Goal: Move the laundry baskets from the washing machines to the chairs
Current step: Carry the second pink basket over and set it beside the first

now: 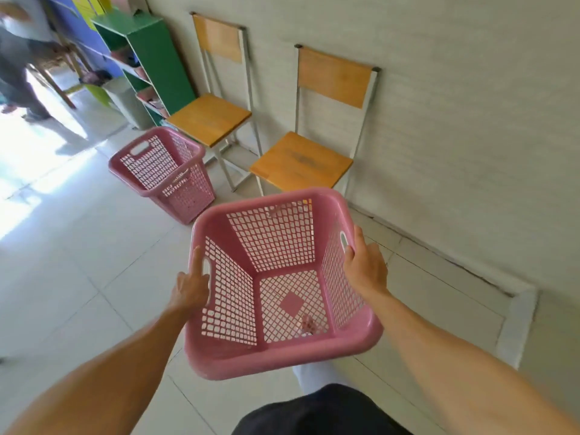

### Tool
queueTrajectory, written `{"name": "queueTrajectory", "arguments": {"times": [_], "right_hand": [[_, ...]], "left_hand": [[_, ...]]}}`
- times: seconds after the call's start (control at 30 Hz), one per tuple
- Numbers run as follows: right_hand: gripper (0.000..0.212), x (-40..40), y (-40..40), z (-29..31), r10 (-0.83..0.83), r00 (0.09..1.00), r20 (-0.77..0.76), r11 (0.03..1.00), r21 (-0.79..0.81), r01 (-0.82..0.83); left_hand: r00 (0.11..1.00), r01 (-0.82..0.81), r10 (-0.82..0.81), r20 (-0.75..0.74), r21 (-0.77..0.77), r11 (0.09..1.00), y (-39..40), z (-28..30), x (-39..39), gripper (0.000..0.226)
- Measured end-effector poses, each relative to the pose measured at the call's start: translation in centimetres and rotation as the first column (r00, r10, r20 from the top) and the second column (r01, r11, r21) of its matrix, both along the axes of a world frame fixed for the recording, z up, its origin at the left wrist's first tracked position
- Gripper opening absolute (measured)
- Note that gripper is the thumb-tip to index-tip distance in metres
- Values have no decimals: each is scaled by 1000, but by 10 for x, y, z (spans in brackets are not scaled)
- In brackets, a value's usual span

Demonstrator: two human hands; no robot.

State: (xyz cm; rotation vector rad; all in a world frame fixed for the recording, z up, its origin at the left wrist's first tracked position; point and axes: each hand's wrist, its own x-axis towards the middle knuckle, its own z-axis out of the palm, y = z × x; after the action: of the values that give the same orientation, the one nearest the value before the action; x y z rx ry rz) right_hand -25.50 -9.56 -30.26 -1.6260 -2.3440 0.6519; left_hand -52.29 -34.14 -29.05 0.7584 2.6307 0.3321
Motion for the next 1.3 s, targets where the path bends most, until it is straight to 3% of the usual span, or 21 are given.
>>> {"name": "queueTrajectory", "arguments": {"times": [0.47, 0.73, 1.0, 1.17, 1.3], "right_hand": [[59, -238, 4, -29, 244, 969, 43, 965, -104, -239], [62, -339, 0, -23, 326, 944, 47, 941, -118, -319], [63, -425, -10, -23, 288, 953, 96, 953, -129, -275], [63, -462, -13, -28, 159, 981, 111, 982, -119, -146], [61, -483, -15, -23, 27, 994, 107, 993, -118, -14]], "left_hand": [[967, -249, 253, 31, -106, 963, -50, 3, -171, 77], [932, -360, 361, 26, -37, 932, -66, 18, -254, 83], [950, -290, 295, 102, -61, 955, -69, -3, -357, 80], [972, -176, 181, 149, -48, 983, -43, -11, -426, 78], [987, -53, 55, 153, -14, 998, -20, -15, -483, 91]]}}
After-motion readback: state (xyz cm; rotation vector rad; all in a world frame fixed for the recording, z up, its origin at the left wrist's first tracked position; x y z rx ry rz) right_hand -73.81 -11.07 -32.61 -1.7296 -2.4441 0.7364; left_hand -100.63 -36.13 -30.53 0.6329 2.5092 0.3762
